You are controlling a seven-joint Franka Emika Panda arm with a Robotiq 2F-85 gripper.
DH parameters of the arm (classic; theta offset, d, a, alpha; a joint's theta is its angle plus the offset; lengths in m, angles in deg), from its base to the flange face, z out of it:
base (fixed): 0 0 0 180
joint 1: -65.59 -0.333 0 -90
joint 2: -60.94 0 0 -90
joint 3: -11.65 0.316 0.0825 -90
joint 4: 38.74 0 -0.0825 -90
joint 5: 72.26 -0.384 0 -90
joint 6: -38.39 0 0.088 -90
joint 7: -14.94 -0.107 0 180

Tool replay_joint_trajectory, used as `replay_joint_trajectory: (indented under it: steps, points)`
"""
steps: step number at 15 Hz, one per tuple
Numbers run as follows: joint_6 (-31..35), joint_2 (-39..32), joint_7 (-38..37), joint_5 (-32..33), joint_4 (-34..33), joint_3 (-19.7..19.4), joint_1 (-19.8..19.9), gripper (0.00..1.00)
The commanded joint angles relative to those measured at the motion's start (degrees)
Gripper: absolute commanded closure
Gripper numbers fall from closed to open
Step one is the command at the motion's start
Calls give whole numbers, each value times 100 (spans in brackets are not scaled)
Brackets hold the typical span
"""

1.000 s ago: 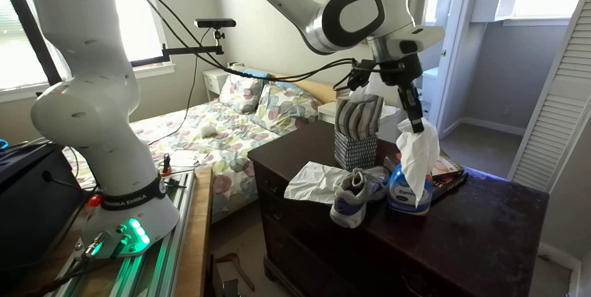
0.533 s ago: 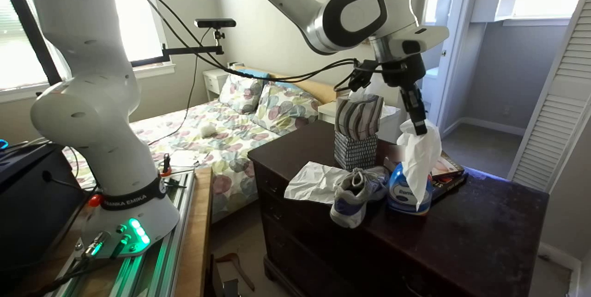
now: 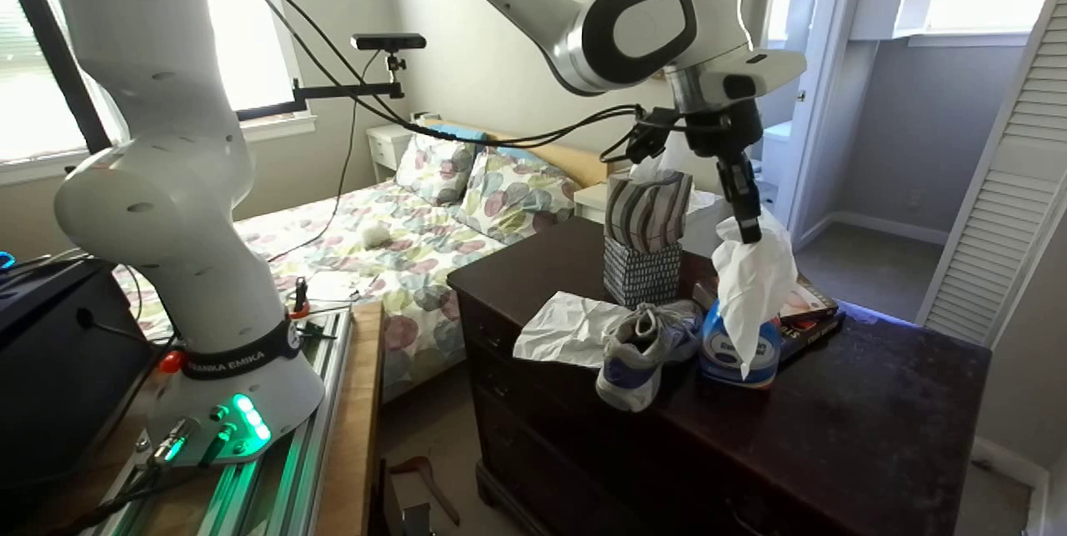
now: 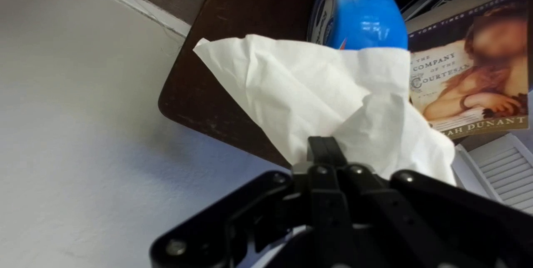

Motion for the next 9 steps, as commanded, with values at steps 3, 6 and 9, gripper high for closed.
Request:
replay_joint_trajectory:
  steps: [3,6,9]
  points:
    - [-522,260,1401,-1423,45,475,189,100]
    - [-1018,366,2059,-1931,-11,593,205,100]
    - [-1458,424,2293,-2025,-78,606,186,100]
